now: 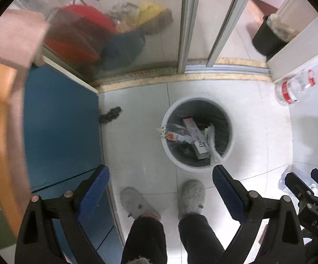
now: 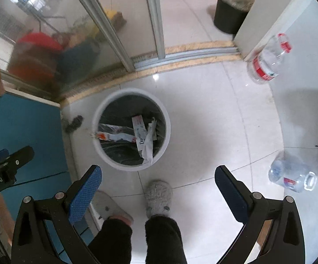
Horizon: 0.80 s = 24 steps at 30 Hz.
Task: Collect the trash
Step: 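Carry the bag and tissue to the bin and open both tools, then grasp the dark green wrapper with the left tool while the right tool grasps a small white scrap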
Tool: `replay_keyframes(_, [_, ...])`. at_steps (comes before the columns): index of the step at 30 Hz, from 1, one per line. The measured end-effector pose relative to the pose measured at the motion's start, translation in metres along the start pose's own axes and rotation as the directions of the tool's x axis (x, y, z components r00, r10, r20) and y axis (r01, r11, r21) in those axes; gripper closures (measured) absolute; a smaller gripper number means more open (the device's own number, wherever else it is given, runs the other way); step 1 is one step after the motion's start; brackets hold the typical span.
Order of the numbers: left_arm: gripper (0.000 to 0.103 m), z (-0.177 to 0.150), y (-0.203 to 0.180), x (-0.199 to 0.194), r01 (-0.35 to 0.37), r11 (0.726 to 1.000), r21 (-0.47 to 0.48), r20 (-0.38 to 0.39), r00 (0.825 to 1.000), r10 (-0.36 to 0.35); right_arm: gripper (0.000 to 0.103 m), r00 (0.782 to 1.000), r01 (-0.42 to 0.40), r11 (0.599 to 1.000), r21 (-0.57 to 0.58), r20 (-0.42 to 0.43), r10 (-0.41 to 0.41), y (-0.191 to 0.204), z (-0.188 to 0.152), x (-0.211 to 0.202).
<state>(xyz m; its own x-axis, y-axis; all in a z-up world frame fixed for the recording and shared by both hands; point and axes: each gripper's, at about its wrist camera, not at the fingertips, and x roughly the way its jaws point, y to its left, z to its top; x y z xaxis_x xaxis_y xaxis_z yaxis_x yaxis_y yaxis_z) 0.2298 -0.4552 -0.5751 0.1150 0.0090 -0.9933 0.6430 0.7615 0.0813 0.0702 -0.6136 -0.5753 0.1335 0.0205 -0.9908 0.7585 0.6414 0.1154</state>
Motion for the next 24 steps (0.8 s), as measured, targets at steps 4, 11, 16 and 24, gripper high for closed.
replay_keyframes(4, [0.007, -0.01, -0.002, -0.065, 0.012, 1.0, -0.007, 0.038, 0.999, -0.012, 0.0, 0.998, -0.008, 1.0, -0.004, 0.056, 0.008, 0.0, -0.008, -0.081])
replay_keyframes(11, [0.007, -0.033, -0.012, -0.181, 0.056, 0.998, -0.022, 0.1, 0.994, -0.054, 0.0, 0.992, -0.033, 0.999, -0.021, 0.118, 0.035, 0.0, -0.023, -0.207])
replay_keyframes(16, [0.007, -0.049, -0.012, -0.238, 0.081, 0.996, -0.027, 0.146, 0.986, -0.076, 0.0, 0.984, -0.037, 0.998, -0.044, 0.172, 0.044, -0.004, -0.035, -0.281])
replay_keyframes(24, [0.007, -0.061, 0.012, -0.284, 0.087, 0.992, -0.095, 0.197, 0.978, -0.066, 0.0, 0.976, -0.135, 0.988, -0.078, 0.159, 0.146, 0.005, -0.039, -0.325])
